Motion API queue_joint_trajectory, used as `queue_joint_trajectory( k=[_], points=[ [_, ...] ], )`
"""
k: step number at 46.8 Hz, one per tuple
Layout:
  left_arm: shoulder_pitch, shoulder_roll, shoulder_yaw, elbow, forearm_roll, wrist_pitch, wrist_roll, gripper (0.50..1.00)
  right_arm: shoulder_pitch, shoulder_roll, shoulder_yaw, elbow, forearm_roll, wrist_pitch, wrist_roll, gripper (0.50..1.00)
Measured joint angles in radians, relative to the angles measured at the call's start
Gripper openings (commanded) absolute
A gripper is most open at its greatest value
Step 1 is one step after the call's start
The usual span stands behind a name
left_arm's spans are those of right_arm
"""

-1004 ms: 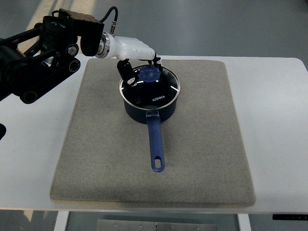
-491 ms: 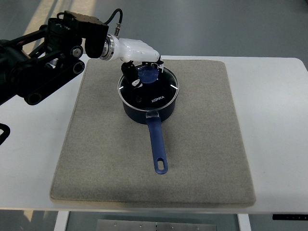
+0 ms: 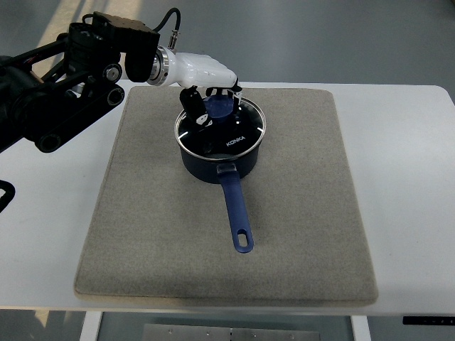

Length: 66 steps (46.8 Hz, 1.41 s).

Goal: Open pot lid and place left with left hand
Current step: 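Close the left hand's fingers around the blue lid knob, then lift the glass lid off the pot with the left hand, then carry the lid beside the pot and lower it onto the mat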

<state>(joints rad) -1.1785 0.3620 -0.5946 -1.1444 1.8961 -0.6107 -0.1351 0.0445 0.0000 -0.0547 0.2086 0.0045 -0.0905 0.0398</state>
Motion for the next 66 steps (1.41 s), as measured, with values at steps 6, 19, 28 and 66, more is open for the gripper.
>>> queue_joint_trajectory(
  k=[6, 19, 28, 66],
  points=[
    [-0.003, 0.0, -0.001, 0.0, 0.001, 0.0, 0.0, 0.5, 0.0, 0.0, 0.001, 0.0, 0.0, 0.0, 0.0, 0.915],
    [-0.014, 0.006, -0.004, -0.005, 0.019, 0.0, 0.0, 0.5, 0.0, 0.0, 0.0, 0.0, 0.0, 0.0, 0.0, 0.915],
    [-0.018, 0.022, -0.008, -0.008, 0.02, 0.0, 0.0, 0.5, 0.0, 0.0, 0.0, 0.0, 0.0, 0.0, 0.0, 0.915],
    [0.039, 0.239, -0.015, -0.001, 0.052, 0.0, -0.001, 0.5, 0.0, 0.0, 0.0, 0.0, 0.0, 0.0, 0.0, 0.915]
  ],
)
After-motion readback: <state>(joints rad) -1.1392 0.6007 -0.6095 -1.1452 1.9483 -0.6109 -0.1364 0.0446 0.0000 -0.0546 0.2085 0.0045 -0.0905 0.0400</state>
